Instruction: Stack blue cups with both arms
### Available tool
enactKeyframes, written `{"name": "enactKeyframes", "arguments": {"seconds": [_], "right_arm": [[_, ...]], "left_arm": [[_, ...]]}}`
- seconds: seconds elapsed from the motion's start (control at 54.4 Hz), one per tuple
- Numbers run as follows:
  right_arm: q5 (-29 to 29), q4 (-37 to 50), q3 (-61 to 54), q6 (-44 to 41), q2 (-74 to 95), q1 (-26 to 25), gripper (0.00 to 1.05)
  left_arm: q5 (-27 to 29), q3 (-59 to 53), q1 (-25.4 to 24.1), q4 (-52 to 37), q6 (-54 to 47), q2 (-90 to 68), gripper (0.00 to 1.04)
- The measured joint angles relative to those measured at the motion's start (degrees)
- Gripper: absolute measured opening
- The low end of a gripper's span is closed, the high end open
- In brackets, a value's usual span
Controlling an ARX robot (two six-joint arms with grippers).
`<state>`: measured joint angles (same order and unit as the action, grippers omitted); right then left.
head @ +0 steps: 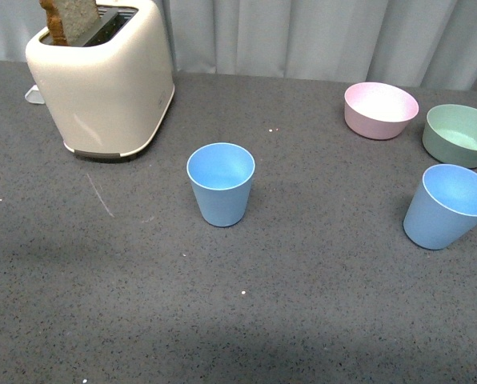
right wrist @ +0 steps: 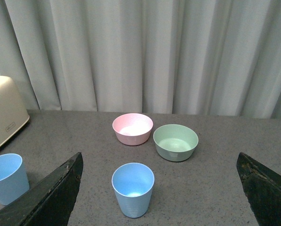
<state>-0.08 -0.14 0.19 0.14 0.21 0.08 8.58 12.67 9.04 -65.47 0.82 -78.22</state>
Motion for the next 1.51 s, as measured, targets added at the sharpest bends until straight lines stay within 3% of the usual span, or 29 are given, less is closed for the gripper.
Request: {"name": "enactKeyframes", "arguments": {"seconds": [0.405, 0.46, 0.57, 1.508], "right_arm": [[0.0, 0.0, 0.0, 0.0, 0.0, 0.0, 0.95], [-0.02, 0.0, 0.0, 0.0, 0.0, 0.0, 0.95], [-0.02, 0.0, 0.0, 0.0, 0.0, 0.0, 0.95], [0.0, 0.0, 0.0, 0.0, 0.0, 0.0, 0.95]], "left_arm": [[-4.15, -8.39, -4.31, 10.4, -0.33, 17.92, 0.04], [-7.41, -9.16, -6.6, 12.37, -0.37, 20.72, 0.04], [-8.15, -10.14, -8.72, 15.89, -0.37, 25.38, 0.04], [-8.46, -11.58, -8.9, 47.43, -0.37, 60.39, 0.04]]}}
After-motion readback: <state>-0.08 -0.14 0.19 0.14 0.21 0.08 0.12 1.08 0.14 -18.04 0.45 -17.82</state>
